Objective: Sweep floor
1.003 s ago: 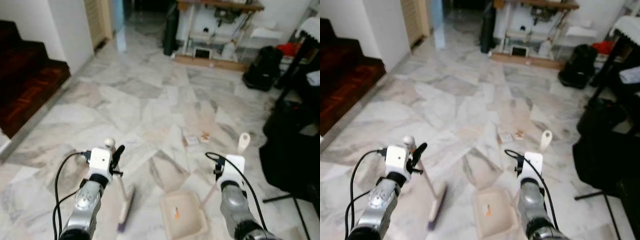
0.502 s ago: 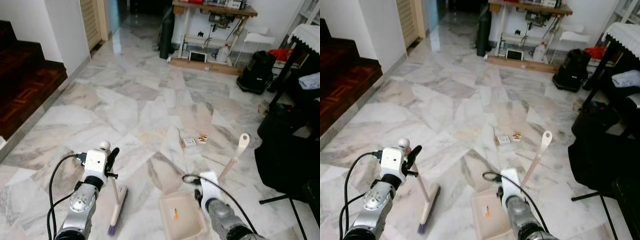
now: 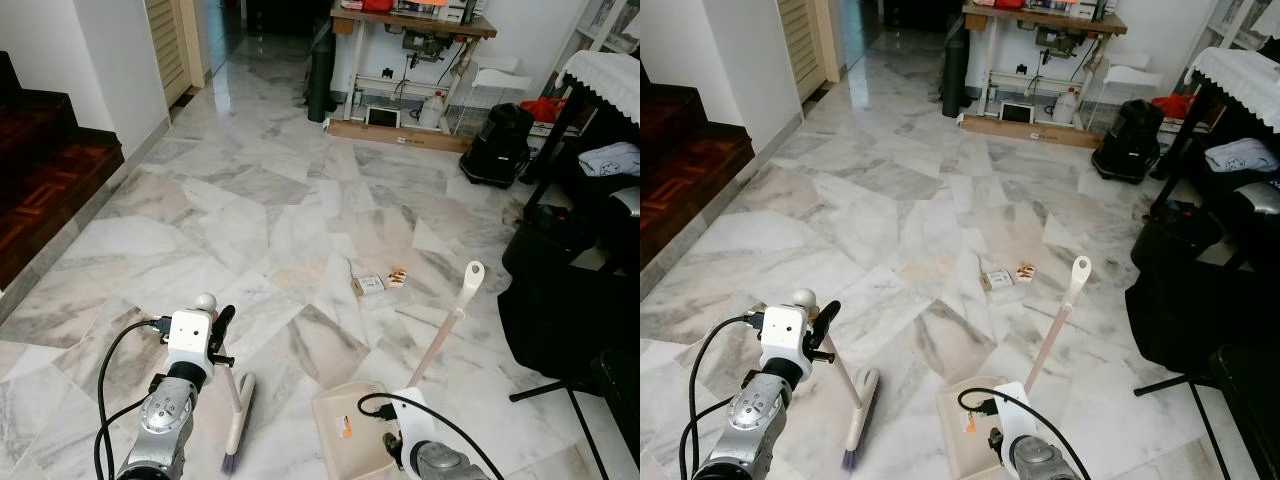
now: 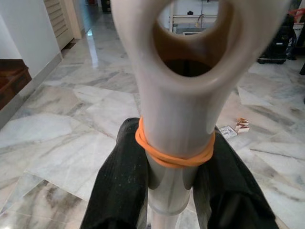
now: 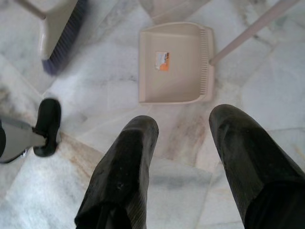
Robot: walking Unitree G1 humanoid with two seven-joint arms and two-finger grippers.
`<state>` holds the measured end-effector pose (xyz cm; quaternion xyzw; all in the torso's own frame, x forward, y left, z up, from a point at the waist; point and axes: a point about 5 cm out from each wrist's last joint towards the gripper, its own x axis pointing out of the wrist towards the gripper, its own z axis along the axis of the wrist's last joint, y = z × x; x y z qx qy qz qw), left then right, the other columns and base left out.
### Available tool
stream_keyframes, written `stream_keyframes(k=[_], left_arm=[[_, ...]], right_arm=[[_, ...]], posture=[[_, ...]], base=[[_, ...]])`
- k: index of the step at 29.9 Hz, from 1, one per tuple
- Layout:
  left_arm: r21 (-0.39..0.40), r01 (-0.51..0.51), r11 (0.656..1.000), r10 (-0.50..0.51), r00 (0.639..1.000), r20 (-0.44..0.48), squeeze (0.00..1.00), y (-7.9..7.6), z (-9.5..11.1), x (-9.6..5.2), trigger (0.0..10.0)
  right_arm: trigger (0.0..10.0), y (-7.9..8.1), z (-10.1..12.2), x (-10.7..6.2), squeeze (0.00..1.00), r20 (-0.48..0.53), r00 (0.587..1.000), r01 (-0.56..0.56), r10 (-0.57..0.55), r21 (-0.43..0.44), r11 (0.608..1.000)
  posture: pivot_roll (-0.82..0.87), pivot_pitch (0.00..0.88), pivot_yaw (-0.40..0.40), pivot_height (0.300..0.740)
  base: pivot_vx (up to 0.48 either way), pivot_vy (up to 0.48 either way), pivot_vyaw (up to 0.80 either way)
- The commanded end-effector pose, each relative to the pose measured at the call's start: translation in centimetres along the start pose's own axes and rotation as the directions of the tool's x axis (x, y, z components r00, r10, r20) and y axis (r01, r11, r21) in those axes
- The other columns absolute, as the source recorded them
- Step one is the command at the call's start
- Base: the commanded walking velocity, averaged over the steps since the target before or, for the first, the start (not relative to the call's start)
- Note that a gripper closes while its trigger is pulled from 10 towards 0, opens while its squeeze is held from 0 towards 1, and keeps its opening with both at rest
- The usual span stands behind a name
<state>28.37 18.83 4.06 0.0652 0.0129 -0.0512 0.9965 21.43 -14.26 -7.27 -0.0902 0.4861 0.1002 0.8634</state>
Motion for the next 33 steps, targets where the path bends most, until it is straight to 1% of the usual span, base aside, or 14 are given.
stream_keyframes(k=[1,5,9,12,15,22,26,29,32,33], left_arm=[[0.010,0.002,1.000,-0.001,0.999,-0.052,0.00,-0.2,-1.1,-0.5,10.0],[0.011,-0.001,1.000,0.001,0.999,-0.048,0.00,-0.3,-1.0,-0.4,10.0],[0.009,-0.006,1.000,0.006,0.999,-0.041,0.00,-0.3,-0.9,-0.3,10.0],[0.008,-0.007,1.000,0.007,0.999,-0.039,0.00,-0.3,-0.8,-0.2,10.0],[0.005,-0.011,1.000,0.011,0.999,-0.037,0.00,-0.2,-0.8,-0.2,10.0],[0.012,-0.006,1.000,0.006,0.999,-0.033,0.00,-0.2,-0.6,-0.1,10.0],[0.020,-0.005,1.000,0.006,0.999,-0.037,0.00,-0.2,-0.6,0.0,10.0],[0.016,-0.006,1.000,0.006,0.999,-0.037,0.00,-0.2,-0.6,0.0,10.0],[0.015,-0.004,1.000,0.005,0.999,-0.036,0.00,-0.2,-0.6,0.0,10.0],[0.013,-0.005,1.000,0.006,0.999,-0.035,0.00,-0.2,-0.6,0.0,10.0]], right_arm=[[10.0,-0.2,0.2,0.0,0.00,0.007,1.000,-0.018,0.019,-0.035,0.999],[10.0,-0.2,0.0,-0.1,0.00,0.020,0.999,-0.042,0.043,-0.059,0.997],[10.0,-0.6,-0.6,-0.1,0.00,0.012,0.999,-0.030,0.031,-0.086,0.996],[10.0,-0.7,-0.9,-0.2,0.00,0.011,1.000,-0.026,0.027,-0.074,0.997],[10.0,-0.6,-1.2,-0.2,0.00,0.006,0.999,-0.035,0.035,-0.063,0.997],[10.0,-0.5,-1.1,-0.2,0.00,0.014,0.999,-0.035,0.036,-0.056,0.998],[10.0,-0.5,-0.9,-0.2,0.00,0.020,0.999,-0.039,0.041,-0.071,0.997],[10.0,-0.4,-0.6,-0.1,0.00,0.025,0.999,-0.042,0.044,-0.086,0.995],[10.0,-0.3,-0.6,-0.1,0.00,0.025,0.998,-0.047,0.049,-0.061,0.997],[10.0,-0.1,-0.5,-0.1,0.00,0.028,0.998,-0.052,0.053,-0.065,0.997]], posture=[[-0.01,0.000,-0.131,0.740],[-0.01,0.000,-0.138,0.740],[-0.01,0.000,-0.139,0.740],[-0.01,0.000,-0.139,0.740],[-0.01,0.000,-0.139,0.740],[-0.01,0.000,-0.138,0.740],[-0.01,0.002,-0.137,0.740],[-0.01,0.002,-0.137,0.740],[-0.01,0.002,-0.137,0.740],[-0.01,0.002,-0.137,0.740]], base=[[0.000,0.000,0.00],[0.000,0.000,0.00],[0.000,0.000,0.74],[0.000,0.000,0.69],[0.000,0.000,0.00],[0.000,0.000,0.00],[0.000,-0.420,0.00],[0.000,-0.460,0.80],[0.000,-0.451,0.59],[0.000,0.000,0.00]])
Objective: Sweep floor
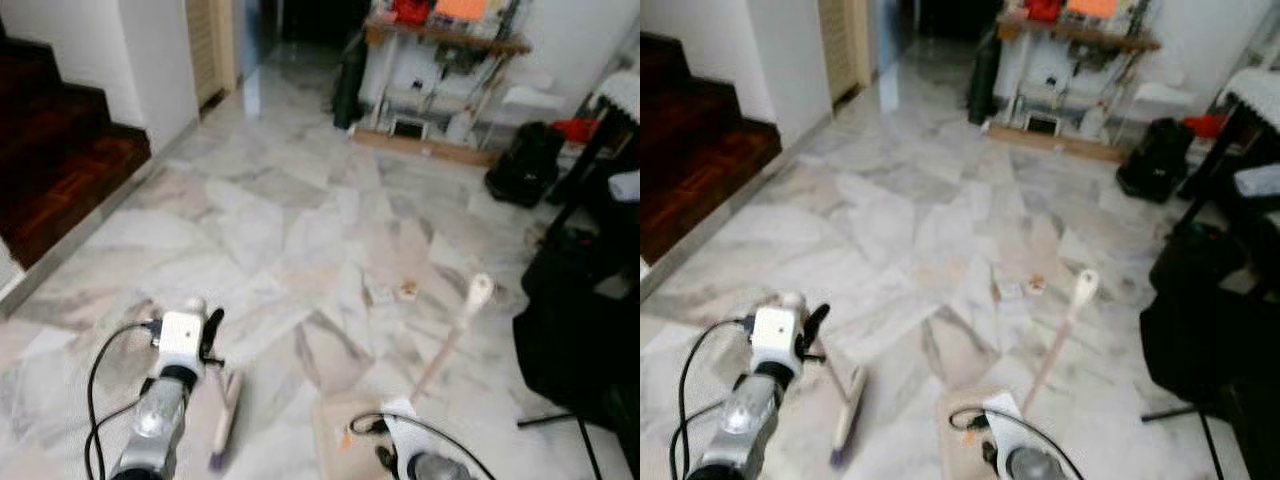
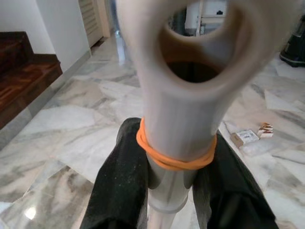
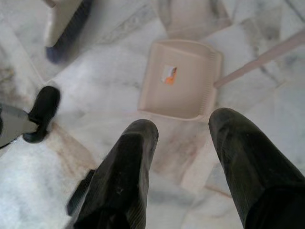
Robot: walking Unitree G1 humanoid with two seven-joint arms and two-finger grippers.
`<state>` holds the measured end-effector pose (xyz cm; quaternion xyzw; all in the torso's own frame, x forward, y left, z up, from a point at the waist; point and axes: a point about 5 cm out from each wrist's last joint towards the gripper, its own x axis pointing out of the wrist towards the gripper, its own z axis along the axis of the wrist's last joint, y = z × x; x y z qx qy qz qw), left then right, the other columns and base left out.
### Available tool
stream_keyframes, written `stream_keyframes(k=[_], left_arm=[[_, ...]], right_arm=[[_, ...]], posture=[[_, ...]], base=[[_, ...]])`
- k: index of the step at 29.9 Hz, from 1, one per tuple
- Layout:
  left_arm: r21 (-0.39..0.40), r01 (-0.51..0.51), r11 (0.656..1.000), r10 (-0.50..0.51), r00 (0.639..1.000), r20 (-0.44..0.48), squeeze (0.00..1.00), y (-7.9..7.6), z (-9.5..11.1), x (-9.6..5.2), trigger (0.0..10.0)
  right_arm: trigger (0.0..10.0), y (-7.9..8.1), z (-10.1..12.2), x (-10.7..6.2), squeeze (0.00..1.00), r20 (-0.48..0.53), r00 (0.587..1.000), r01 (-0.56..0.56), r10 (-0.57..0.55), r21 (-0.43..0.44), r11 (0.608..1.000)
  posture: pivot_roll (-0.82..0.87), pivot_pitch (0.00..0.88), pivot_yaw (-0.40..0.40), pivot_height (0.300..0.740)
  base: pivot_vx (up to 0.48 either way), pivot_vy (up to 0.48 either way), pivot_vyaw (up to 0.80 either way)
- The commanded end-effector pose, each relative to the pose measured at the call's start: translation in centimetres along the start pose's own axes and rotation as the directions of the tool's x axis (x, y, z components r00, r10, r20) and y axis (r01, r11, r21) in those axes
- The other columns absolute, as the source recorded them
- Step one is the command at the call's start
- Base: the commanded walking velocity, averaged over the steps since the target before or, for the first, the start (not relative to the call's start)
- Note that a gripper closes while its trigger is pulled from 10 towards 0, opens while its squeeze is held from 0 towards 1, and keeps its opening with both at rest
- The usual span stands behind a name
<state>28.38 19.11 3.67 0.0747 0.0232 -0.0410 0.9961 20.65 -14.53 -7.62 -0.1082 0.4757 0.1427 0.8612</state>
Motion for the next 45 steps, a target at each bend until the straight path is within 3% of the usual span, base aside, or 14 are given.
stream_keyframes(k=[1,9,21,26,30,31,32,42,43,44,45], left_arm=[[-0.005,0.014,1.000,-0.014,1.000,-0.012,0.00,-0.4,-0.2,0.0,10.0],[-0.011,0.018,1.000,-0.018,1.000,-0.011,0.00,-0.5,-0.2,0.0,10.0],[-0.019,0.032,0.999,-0.032,0.999,-0.009,0.00,-0.5,-0.2,0.0,10.0],[-0.020,0.037,0.999,-0.037,0.999,-0.007,0.00,-0.7,-0.2,0.0,10.0],[-0.023,0.045,0.999,-0.045,0.999,-0.007,0.00,-0.7,-0.2,0.0,10.0],[-0.024,0.047,0.999,-0.047,0.999,-0.008,0.00,-0.7,-0.2,0.0,10.0],[-0.024,0.048,0.999,-0.048,0.999,-0.008,0.00,-0.7,-0.2,0.0,10.0],[-0.031,0.058,0.998,-0.058,0.998,-0.011,0.00,-0.9,-0.2,0.1,10.0],[-0.031,0.058,0.998,-0.059,0.998,-0.011,0.00,-0.8,-0.2,0.1,10.0],[-0.031,0.058,0.998,-0.059,0.998,-0.011,0.00,-0.8,-0.2,0.1,10.0],[-0.031,0.058,0.998,-0.059,0.998,-0.011,0.00,-0.8,-0.2,0.1,10.0]], right_arm=[[10.0,0.0,0.5,0.1,0.00,0.012,1.000,-0.001,0.001,0.009,1.000],[10.0,0.8,1.5,0.2,0.00,0.032,0.999,-0.014,0.013,0.009,1.000],[10.0,-1.7,1.2,-0.2,0.00,0.048,0.999,0.024,-0.026,0.026,0.999],[10.0,-2.0,1.1,-0.3,0.00,0.056,0.998,0.030,-0.032,0.044,0.999],[10.0,-2.2,1.9,-0.3,0.00,0.084,0.994,0.064,-0.064,0.003,0.998],[10.0,-2.0,2.1,-0.2,0.70,0.085,0.994,0.070,-0.071,0.010,0.997],[10.0,-2.1,2.1,-0.2,1.00,0.083,0.993,0.079,-0.079,0.005,0.997],[10.0,-3.3,2.4,-0.4,1.00,0.081,0.983,0.163,-0.165,0.033,0.986],[10.0,-3.6,3.1,-0.5,0.21,0.113,0.980,0.161,-0.166,0.051,0.986],[10.0,-3.7,3.5,-0.5,0.00,0.129,0.978,0.160,-0.166,0.052,0.986],[10.0,-3.6,3.9,-0.5,0.00,0.143,0.976,0.159,-0.165,0.049,0.986]], posture=[[-0.01,0.000,-0.138,0.740],[-0.01,0.000,-0.138,0.740],[-0.01,0.000,-0.135,0.740],[0.00,0.000,-0.133,0.740],[-0.01,0.000,-0.131,0.740],[-0.01,0.000,-0.131,0.740],[-0.02,0.000,-0.131,0.740],[-0.02,0.002,-0.127,0.740],[-0.02,0.003,-0.125,0.740],[-0.02,0.003,-0.125,0.740],[-0.02,0.003,-0.125,0.740]], base=[[0.000,0.000,0.00],[0.000,0.000,0.00],[0.000,0.000,0.00],[0.000,0.000,0.00],[0.000,0.000,0.00],[0.000,0.000,0.00],[0.000,0.000,0.00],[0.000,0.000,0.00],[0.000,0.000,0.00],[0.000,0.000,0.00],[0.000,0.000,0.00]])
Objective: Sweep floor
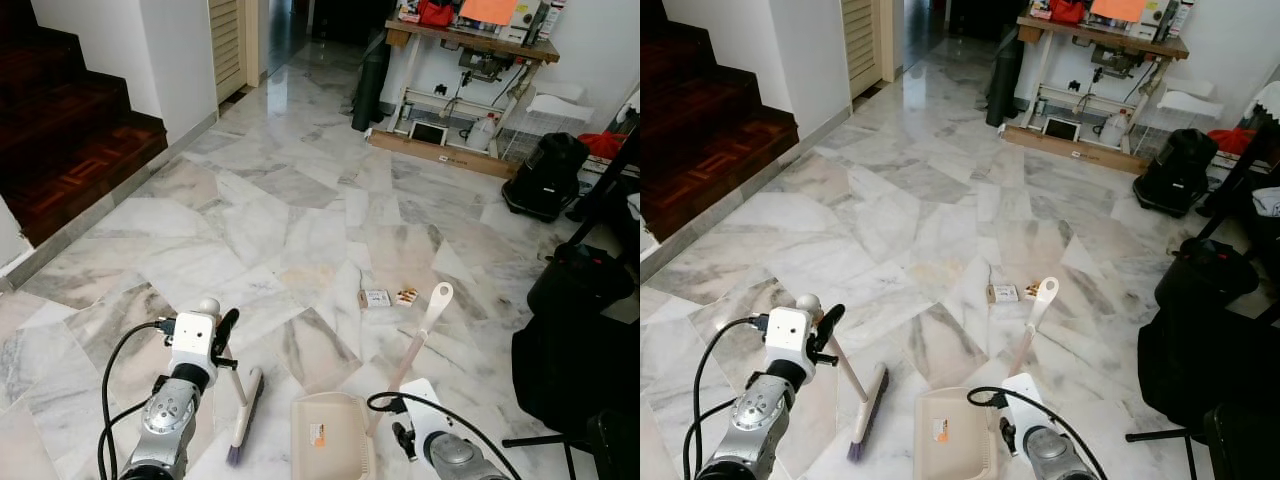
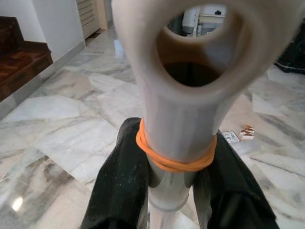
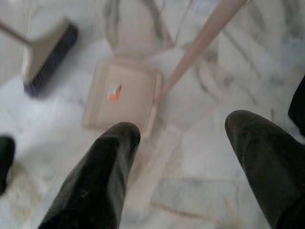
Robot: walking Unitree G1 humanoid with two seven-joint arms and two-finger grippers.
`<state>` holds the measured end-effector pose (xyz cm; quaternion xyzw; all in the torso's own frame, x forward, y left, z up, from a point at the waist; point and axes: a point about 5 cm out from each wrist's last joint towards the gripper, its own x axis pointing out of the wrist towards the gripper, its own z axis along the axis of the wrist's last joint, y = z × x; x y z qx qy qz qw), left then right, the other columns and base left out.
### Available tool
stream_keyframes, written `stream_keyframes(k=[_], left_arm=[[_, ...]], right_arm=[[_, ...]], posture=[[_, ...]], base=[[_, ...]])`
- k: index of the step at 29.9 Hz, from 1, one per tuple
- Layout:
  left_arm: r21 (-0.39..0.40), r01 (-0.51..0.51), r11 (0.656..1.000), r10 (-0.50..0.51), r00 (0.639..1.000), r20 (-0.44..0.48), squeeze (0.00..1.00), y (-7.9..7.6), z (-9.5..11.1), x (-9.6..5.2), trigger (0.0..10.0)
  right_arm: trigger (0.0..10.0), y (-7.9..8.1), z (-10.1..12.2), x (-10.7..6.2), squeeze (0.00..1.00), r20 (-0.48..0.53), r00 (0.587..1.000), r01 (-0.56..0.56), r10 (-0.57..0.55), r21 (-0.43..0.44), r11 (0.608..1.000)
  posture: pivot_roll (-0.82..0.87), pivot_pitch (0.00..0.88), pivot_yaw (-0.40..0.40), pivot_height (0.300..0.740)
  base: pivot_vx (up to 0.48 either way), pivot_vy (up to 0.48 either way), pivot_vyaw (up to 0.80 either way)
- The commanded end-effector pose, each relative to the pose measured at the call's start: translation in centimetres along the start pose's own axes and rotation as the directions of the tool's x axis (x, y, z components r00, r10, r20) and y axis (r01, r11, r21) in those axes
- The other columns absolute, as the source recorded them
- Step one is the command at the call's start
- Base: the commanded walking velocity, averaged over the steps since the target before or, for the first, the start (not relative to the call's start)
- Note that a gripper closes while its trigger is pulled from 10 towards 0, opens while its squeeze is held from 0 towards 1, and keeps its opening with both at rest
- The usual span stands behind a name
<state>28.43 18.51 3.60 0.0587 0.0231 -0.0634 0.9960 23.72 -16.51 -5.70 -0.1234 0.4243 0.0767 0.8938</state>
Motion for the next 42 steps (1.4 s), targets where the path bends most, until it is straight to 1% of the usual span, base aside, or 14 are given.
stream_keyframes(k=[1,5,7,8,11,13,14,15,16,22,26,31,34,42], left_arm=[[-0.001,0.013,1.000,-0.013,1.000,-0.017,0.00,-0.2,-0.2,0.0,10.0],[-0.001,0.013,1.000,-0.013,1.000,-0.017,0.00,-0.1,-0.2,0.0,10.0],[-0.001,0.014,1.000,-0.014,1.000,-0.017,0.00,-0.1,-0.2,0.0,10.0],[-0.001,0.015,1.000,-0.015,1.000,-0.017,0.00,-0.1,-0.2,0.0,10.0],[-0.001,0.015,1.000,-0.015,1.000,-0.018,0.00,-0.1,-0.2,0.0,10.0],[-0.002,0.015,1.000,-0.015,1.000,-0.019,0.00,-0.1,-0.2,0.0,10.0],[-0.001,0.016,1.000,-0.016,1.000,-0.019,0.00,-0.1,-0.2,0.0,10.0],[-0.001,0.016,1.000,-0.016,1.000,-0.019,0.00,-0.1,-0.2,0.0,10.0],[-0.002,0.017,1.000,-0.017,1.000,-0.019,0.00,-0.1,-0.2,0.0,10.0],[0.000,0.020,1.000,-0.020,1.000,-0.018,0.00,0.0,-0.2,0.0,10.0],[-0.001,0.021,1.000,-0.021,1.000,-0.016,0.00,0.0,-0.2,0.0,10.0],[0.002,0.024,1.000,-0.024,1.000,-0.015,0.00,0.0,-0.1,0.0,10.0],[0.000,0.027,1.000,-0.027,1.000,-0.014,0.00,-0.1,-0.1,0.0,10.0],[-0.002,0.033,0.999,-0.033,0.999,-0.010,0.00,-0.2,0.0,0.1,10.0]], right_arm=[[10.0,-0.6,1.5,0.1,0.00,0.056,0.998,0.025,-0.024,-0.007,1.000],[10.0,-0.8,2.3,0.1,0.00,0.082,0.995,0.050,-0.049,-0.018,0.999],[10.0,-1.1,3.2,0.1,0.00,0.119,0.989,0.082,-0.082,0.003,0.997],[10.0,-1.5,3.7,0.1,1.00,0.133,0.983,0.126,-0.126,0.007,0.992],[10.0,-1.8,4.1,0.0,1.00,0.144,0.978,0.152,-0.153,0.020,0.988],[10.0,-2.2,4.6,0.0,1.00,0.149,0.970,0.186,-0.192,0.055,0.981],[10.0,-2.3,4.7,0.0,0.97,0.149,0.969,0.191,-0.199,0.068,0.979],[10.0,-2.3,4.7,0.0,0.56,0.148,0.967,0.195,-0.206,0.084,0.977],[10.0,-2.4,4.8,0.0,0.00,0.148,0.966,0.199,-0.213,0.108,0.974],[10.0,-2.6,5.7,-0.2,0.00,0.181,0.951,0.218,-0.249,0.176,0.960],[10.0,-2.6,6.3,-0.2,0.00,0.209,0.942,0.223,-0.262,0.191,0.956],[10.0,-2.4,7.4,-0.4,0.00,0.278,0.928,0.181,-0.249,0.248,0.952],[10.0,-2.3,7.9,-0.5,0.00,0.310,0.918,0.170,-0.247,0.254,0.952],[10.0,-2.7,8.2,-0.7,0.00,0.341,0.894,0.206,-0.289,0.258,0.944]], posture=[[-0.02,0.006,-0.125,0.740],[-0.02,0.008,-0.124,0.740],[-0.02,0.009,-0.123,0.740],[-0.02,0.010,-0.122,0.740],[-0.02,0.010,-0.122,0.740],[-0.02,0.010,-0.121,0.740],[-0.02,0.010,-0.121,0.740],[-0.02,0.010,-0.120,0.740],[-0.02,0.010,-0.120,0.740],[-0.02,0.011,-0.117,0.740],[-0.02,0.010,-0.117,0.740],[-0.01,0.006,-0.117,0.740],[-0.01,0.004,-0.116,0.740],[-0.01,0.000,-0.116,0.740]], base=[[0.000,0.000,0.00],[0.000,0.000,0.00],[0.000,0.000,0.00],[0.000,0.000,0.00],[0.000,0.000,0.00],[0.000,0.000,0.00],[0.000,0.000,0.00],[0.000,0.000,0.00],[0.000,0.000,0.00],[0.000,0.000,0.00],[0.000,0.000,0.00],[0.000,0.000,0.00],[0.000,0.000,0.00],[0.000,0.000,0.00]])
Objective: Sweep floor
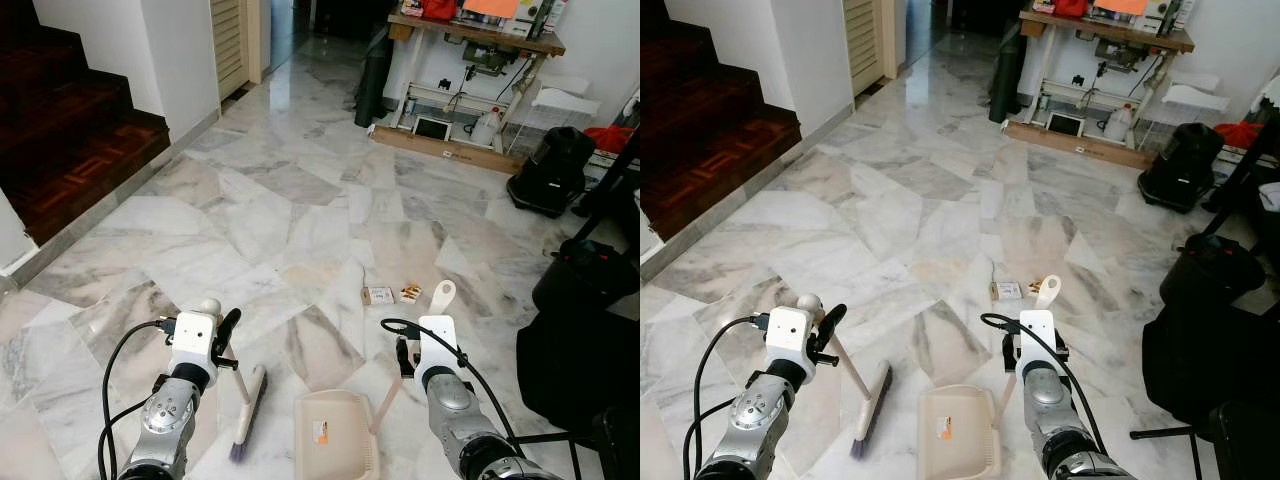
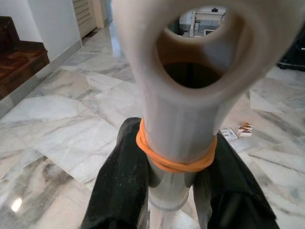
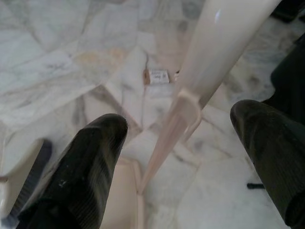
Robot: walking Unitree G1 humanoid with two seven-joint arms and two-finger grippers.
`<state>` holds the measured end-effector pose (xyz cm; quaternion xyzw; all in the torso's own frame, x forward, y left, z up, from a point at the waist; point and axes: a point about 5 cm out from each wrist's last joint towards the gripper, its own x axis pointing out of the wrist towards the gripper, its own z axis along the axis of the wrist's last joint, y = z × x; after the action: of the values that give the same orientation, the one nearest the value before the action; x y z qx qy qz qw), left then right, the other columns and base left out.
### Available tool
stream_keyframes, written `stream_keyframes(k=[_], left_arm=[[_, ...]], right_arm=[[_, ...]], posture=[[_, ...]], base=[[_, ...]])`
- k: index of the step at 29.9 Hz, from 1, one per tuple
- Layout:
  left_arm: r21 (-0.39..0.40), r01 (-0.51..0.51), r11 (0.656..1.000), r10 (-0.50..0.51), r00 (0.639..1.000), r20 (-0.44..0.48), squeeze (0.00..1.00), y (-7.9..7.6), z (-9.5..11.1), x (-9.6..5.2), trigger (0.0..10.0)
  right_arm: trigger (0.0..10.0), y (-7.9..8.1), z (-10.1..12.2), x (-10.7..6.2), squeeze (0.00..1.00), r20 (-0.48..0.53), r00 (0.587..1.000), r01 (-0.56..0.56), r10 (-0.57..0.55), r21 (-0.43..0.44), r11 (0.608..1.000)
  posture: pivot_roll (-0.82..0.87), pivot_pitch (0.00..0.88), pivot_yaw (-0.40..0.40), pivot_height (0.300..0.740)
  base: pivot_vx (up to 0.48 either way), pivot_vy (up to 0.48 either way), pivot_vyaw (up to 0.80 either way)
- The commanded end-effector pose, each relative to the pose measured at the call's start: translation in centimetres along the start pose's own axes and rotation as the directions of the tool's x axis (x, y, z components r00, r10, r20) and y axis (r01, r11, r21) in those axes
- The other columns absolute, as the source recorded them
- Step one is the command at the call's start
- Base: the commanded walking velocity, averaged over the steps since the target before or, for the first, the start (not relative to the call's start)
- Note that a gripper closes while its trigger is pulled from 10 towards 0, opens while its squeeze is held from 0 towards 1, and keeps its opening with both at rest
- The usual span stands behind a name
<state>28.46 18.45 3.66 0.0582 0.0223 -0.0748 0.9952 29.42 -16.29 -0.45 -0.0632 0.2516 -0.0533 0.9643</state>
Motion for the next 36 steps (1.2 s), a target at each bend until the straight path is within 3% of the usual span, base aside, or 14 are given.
stream_keyframes(k=[1,5,19,36], left_arm=[[-0.001,0.011,1.000,-0.011,1.000,-0.013,0.00,-0.1,-0.1,0.1,10.0],[-0.001,0.013,1.000,-0.013,1.000,-0.012,0.00,-0.1,-0.1,0.1,10.0],[0.001,0.023,1.000,-0.023,1.000,-0.012,0.00,-0.2,-0.1,0.1,10.0],[0.002,0.030,1.000,-0.030,0.999,-0.012,0.00,-0.3,-0.1,0.0,10.0]], right_arm=[[10.0,-0.7,0.9,0.2,0.00,0.047,0.998,0.039,-0.039,0.004,0.999],[10.0,-1.2,1.0,0.2,0.00,0.064,0.995,0.075,-0.075,0.011,0.997],[10.0,-0.7,1.7,0.1,0.00,0.126,0.991,0.038,-0.046,0.068,0.997],[10.0,-1.2,2.0,0.3,0.00,0.137,0.989,0.043,-0.054,0.080,0.996]], posture=[[-0.01,0.000,-0.115,0.740],[-0.01,0.000,-0.114,0.740],[-0.01,0.003,-0.112,0.740],[-0.01,0.016,-0.106,0.740]], base=[[0.000,0.000,0.00],[0.000,0.000,0.00],[0.000,0.000,0.00],[0.000,0.000,0.00]])
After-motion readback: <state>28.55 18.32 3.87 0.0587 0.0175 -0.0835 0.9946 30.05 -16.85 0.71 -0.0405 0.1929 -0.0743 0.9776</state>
